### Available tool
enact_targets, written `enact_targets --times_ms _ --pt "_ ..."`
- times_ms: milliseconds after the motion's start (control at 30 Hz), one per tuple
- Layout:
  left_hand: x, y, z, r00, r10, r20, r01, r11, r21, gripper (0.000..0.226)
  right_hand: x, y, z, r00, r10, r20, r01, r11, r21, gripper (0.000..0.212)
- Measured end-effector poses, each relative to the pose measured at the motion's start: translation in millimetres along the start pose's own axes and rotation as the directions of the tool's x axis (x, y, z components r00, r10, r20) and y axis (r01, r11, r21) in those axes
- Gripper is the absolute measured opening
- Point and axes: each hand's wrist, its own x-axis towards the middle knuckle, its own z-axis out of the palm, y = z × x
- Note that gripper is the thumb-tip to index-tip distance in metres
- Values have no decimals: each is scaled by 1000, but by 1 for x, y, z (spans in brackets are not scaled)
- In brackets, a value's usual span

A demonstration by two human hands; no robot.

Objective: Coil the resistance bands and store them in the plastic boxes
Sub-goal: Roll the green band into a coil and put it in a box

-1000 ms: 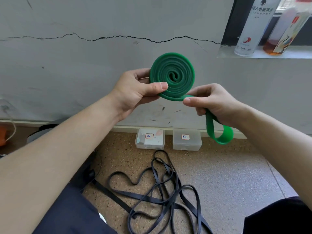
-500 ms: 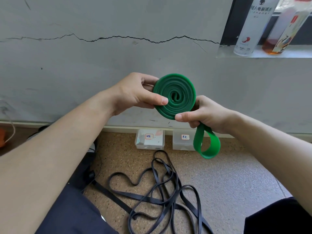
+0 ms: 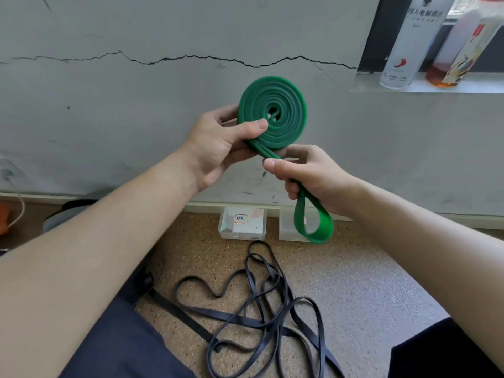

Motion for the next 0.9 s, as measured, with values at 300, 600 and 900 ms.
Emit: enact_targets --times_ms 300,600,900 --pt "-5 6 -16 980 -66 188 22 974 224 50 -1 -1 -29 986 111 124 -85 976 -202 76" --pt "-5 -2 -5 978 -101 181 55 968 244 41 -4 13 -17 984 111 138 -106 993 -43 35" --pt "-5 -20 29 998 -7 -68 0 995 -96 23 1 5 -3 998 49 -37 -39 971 237 26"
